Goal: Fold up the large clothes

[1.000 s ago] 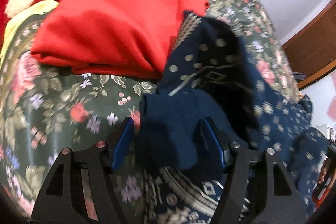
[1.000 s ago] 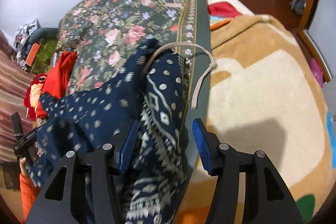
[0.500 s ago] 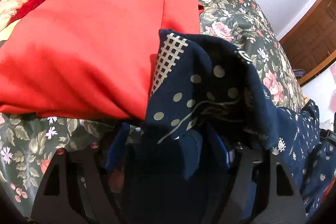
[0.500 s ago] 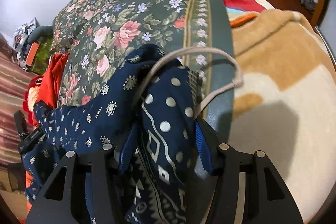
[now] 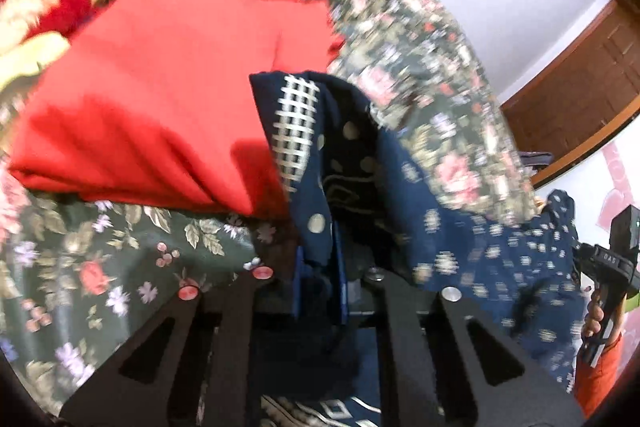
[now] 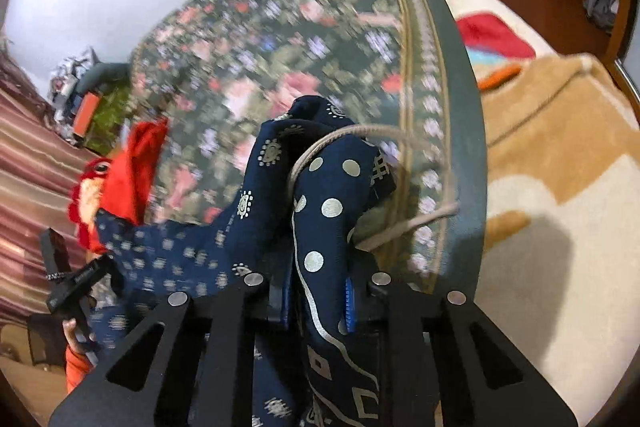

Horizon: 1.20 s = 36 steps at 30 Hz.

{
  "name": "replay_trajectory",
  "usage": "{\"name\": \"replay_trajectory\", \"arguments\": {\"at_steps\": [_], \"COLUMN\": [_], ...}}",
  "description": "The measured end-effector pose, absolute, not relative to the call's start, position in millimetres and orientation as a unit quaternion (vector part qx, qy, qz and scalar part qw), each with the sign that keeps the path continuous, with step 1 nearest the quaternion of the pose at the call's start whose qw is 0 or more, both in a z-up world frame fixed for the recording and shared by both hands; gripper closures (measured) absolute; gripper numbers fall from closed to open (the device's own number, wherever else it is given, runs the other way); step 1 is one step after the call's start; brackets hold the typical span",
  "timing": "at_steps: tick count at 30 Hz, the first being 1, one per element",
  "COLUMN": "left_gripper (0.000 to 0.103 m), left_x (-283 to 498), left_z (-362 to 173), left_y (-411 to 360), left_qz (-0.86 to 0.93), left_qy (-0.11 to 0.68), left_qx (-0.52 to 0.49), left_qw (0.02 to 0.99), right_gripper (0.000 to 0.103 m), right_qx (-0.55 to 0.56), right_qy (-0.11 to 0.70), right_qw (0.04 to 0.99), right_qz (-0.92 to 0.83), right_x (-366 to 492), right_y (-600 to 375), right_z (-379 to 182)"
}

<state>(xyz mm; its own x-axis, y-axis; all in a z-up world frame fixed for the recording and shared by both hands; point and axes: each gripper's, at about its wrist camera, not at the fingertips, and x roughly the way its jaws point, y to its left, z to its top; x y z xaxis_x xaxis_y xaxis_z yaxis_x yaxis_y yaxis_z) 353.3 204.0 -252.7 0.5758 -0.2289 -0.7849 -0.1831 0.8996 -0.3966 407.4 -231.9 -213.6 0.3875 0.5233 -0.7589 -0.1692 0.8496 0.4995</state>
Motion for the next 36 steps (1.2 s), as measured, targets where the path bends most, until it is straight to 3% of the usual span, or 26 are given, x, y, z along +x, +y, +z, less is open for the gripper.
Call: {"name": "replay_trajectory", "arguments": {"at_steps": [8,16,25,36], "left_gripper": [0.098,0.098,0.098,0.096], "left_x": [330,345,416,486], "left_z": [-163,-126,-154,-240], "left_y": [202,212,235,262], "left_qz": [-0.02,0.019,0.078,0.137], "left_qy": [0.376,0.343,0.361,0.43], "left_qx": [-0.201,-0.173,-0.162,-0.148], "left_qw": [0.904,0.923,0.915,0.88], "right_gripper": [0.088,0.088,0.088,0.088], "right_qx": [0.136,0.113,0.084,0.082], "right_qy": [0.435,0.391,0.399,0.464], "right_qw": [0.857,0.88,0.888,0.866], "right_qz": [0.239,0.244,0.213,0.168], "right_x": [398,423,488,550], "right_y": [-205,-184,-162,-167], "right_z": [-150,-116,-147,-225]}}
